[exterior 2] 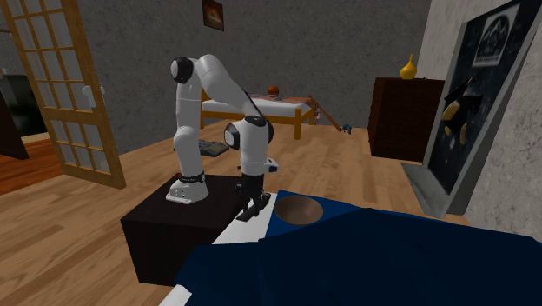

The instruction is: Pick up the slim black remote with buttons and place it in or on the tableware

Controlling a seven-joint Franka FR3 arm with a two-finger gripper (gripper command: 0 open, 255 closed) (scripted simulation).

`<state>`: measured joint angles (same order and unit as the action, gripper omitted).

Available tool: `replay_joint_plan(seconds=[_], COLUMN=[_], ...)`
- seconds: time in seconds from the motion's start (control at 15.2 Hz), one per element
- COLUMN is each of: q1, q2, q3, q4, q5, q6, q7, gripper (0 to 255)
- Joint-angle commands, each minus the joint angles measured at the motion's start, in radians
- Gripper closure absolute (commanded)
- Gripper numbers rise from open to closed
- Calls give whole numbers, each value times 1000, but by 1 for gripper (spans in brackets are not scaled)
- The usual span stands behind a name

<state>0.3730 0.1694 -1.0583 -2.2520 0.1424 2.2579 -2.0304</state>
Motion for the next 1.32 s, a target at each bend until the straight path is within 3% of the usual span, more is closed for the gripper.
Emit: replay_joint_plan(seconds=[0.0,0.86,1.06,1.25], q1=[13,57,64,18], q2=[-28,-211,-43,95], q3=[-15,-37,-26,32], q4=[12,85,178,286], q5=[-33,-226,-56,71], q6=[-25,-185,-201,-237], q7=[20,159,88,51], gripper=[255,255,255,255])
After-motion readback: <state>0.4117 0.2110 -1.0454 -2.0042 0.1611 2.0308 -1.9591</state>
